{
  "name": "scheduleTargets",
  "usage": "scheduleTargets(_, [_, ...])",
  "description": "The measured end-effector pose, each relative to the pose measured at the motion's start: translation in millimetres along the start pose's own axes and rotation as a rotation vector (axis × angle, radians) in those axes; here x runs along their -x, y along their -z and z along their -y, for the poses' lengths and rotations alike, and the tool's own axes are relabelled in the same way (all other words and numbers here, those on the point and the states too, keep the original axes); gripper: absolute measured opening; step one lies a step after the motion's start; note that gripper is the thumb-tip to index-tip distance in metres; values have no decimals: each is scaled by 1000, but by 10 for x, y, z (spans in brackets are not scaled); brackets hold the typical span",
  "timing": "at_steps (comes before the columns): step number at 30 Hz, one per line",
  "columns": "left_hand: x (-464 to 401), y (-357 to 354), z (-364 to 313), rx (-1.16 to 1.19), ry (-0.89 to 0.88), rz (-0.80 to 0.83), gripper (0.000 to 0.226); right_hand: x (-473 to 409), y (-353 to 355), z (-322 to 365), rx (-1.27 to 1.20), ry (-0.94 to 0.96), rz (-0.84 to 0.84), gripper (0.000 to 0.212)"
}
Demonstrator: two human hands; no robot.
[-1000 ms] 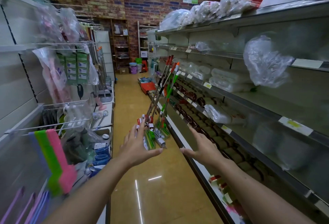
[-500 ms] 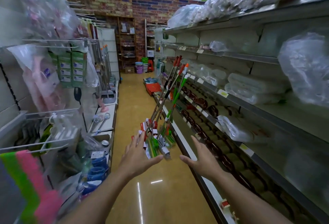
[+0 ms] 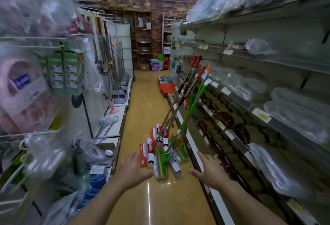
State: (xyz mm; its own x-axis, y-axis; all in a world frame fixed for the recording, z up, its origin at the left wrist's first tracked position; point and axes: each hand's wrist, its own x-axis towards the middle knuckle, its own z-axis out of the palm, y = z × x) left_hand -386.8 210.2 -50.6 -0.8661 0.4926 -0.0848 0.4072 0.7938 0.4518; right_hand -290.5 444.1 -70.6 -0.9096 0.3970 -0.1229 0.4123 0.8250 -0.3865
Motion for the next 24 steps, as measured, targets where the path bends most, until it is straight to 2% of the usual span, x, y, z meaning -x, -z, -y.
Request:
scheduleTargets(10, [-2258, 338, 502, 27, -86, 66, 72, -2293, -4, 264, -49, -36, -57, 76])
scheduleTargets(15, [-3473, 580, 763, 64, -59, 118, 89, -3348, 109, 365, -41, -105, -76, 78])
scheduleTargets(24, [-5384, 540, 718, 91, -192, 123, 92, -5106, 131, 411, -72, -133, -94, 79])
